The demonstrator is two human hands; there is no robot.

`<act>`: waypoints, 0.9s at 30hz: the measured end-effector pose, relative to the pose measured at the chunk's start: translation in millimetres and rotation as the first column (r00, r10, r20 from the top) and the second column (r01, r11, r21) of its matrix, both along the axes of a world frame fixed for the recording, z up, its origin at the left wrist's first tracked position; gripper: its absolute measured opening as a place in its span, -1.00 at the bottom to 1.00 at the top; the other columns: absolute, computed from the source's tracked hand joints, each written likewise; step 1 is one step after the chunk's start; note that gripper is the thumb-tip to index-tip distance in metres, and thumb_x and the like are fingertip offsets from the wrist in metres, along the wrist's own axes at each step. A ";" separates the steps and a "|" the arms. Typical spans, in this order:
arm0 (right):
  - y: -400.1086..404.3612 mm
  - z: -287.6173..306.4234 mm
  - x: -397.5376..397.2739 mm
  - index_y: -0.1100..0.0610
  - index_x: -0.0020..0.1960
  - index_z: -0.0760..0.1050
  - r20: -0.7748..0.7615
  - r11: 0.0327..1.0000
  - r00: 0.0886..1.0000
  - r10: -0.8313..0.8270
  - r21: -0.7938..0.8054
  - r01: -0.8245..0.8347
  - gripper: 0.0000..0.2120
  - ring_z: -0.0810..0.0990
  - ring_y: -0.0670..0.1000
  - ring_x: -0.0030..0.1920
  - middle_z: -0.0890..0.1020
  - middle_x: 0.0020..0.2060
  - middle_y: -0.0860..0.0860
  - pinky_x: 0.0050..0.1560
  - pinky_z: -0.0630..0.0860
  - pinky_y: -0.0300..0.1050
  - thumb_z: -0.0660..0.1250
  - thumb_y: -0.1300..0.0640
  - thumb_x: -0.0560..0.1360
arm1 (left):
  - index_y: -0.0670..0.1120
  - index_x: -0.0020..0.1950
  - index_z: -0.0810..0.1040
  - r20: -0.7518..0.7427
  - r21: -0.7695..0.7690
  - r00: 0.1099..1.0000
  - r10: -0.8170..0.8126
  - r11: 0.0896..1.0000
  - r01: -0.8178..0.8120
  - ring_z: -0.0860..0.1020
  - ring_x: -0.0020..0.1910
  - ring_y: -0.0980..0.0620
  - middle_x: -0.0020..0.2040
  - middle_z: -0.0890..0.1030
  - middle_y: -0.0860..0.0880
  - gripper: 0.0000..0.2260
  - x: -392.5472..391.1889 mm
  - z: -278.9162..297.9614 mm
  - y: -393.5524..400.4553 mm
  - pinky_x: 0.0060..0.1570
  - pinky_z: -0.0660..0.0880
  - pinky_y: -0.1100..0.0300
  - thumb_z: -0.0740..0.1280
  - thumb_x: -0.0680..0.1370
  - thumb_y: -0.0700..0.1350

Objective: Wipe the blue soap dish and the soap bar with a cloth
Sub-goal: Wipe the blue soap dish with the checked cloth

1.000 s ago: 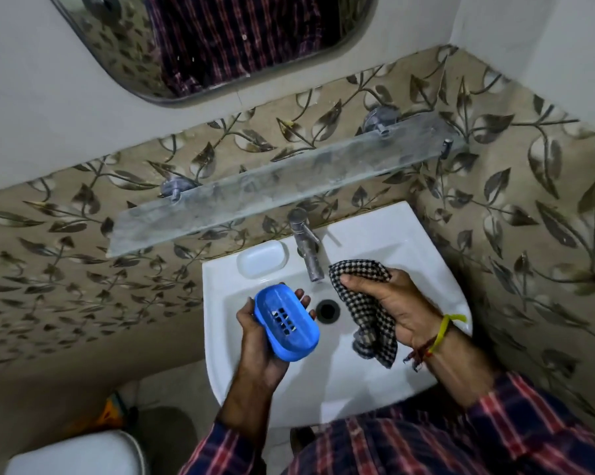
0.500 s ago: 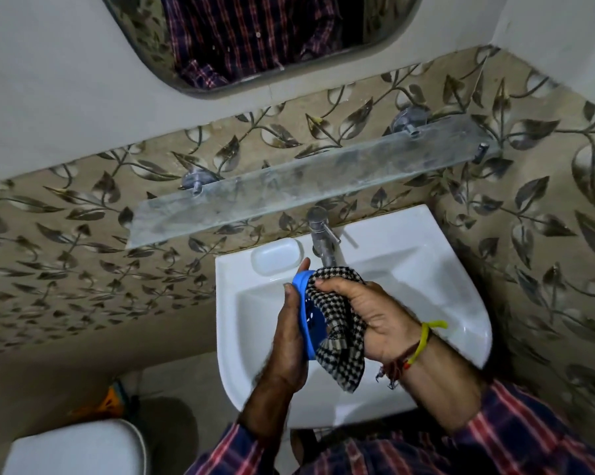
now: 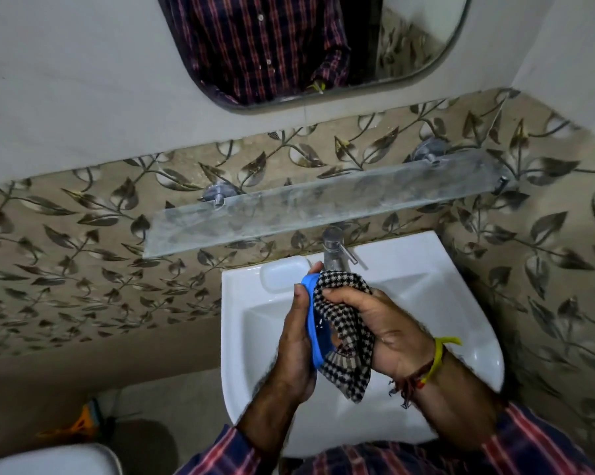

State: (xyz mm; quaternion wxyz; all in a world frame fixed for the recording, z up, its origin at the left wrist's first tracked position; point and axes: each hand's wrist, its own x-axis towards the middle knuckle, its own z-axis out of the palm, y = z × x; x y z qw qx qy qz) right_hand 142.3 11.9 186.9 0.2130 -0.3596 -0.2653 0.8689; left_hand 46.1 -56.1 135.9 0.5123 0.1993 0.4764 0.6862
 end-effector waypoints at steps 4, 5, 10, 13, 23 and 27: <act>-9.5 -2.0 -7.4 0.29 0.15 0.62 -0.025 0.999 0.999 -0.029 0.040 0.030 -0.72 0.68 0.23 0.09 0.68 0.08 0.29 0.14 0.62 0.12 0.44 0.24 0.46 | 0.12 0.49 0.44 -0.004 0.015 1.000 -0.023 1.000 0.023 0.52 0.37 -0.22 0.40 0.53 -0.27 -0.51 -8.9 3.7 7.1 0.37 0.46 -0.13 0.18 0.60 0.24; -10.2 -1.5 -7.5 0.29 0.14 0.62 -0.008 0.997 1.000 -0.026 0.071 0.026 -0.71 0.68 0.25 0.10 0.68 0.07 0.29 0.15 0.61 0.15 0.47 0.25 0.44 | 0.13 0.49 0.44 0.017 0.022 0.999 -0.037 0.999 0.036 0.55 0.32 -0.22 0.37 0.56 -0.26 -0.51 -11.1 4.7 9.4 0.31 0.51 -0.10 0.19 0.59 0.25; 1.2 -1.8 -3.6 0.29 0.05 0.67 0.044 0.995 0.996 -0.071 0.072 0.068 -0.81 0.70 0.26 0.01 0.70 0.00 0.31 0.02 0.65 0.10 0.44 0.29 0.44 | 0.11 0.48 0.46 0.002 0.007 0.998 -0.070 0.998 0.070 0.51 0.40 -0.19 0.41 0.54 -0.21 -0.52 -5.2 -2.8 11.9 0.37 0.48 -0.06 0.19 0.60 0.25; -0.6 -7.7 -4.9 0.27 0.03 0.67 0.118 0.987 0.992 -0.046 0.158 0.027 -0.83 0.73 0.18 -0.08 0.72 -0.07 0.26 -0.13 0.67 -0.01 0.43 0.31 0.44 | 0.14 0.47 0.45 0.040 0.015 0.995 -0.089 0.996 0.089 0.60 0.26 -0.17 0.32 0.61 -0.22 -0.49 -11.1 -3.2 19.1 0.23 0.56 -0.06 0.20 0.57 0.29; 6.8 -17.2 4.6 0.27 0.02 0.65 0.234 0.952 0.971 0.041 0.288 -0.109 -0.79 0.71 0.12 -0.18 0.71 -0.12 0.27 -0.25 0.61 -0.11 0.47 0.27 0.39 | 0.14 0.46 0.47 0.047 0.022 0.993 -0.112 0.994 0.111 0.67 0.04 -0.06 0.12 0.69 -0.11 -0.51 -12.9 -5.0 25.6 0.01 0.64 0.05 0.13 0.60 0.29; 12.5 -20.1 2.9 0.26 -0.02 0.65 0.220 0.949 0.975 0.040 0.297 -0.106 -0.80 0.71 0.10 -0.20 0.72 -0.20 0.20 -0.24 0.63 -0.10 0.48 0.25 0.37 | 0.12 0.45 0.48 0.025 -0.015 0.996 -0.086 0.996 0.086 0.67 0.02 -0.06 0.12 0.69 -0.13 -0.50 -11.8 -3.5 27.4 0.02 0.64 0.05 0.13 0.58 0.27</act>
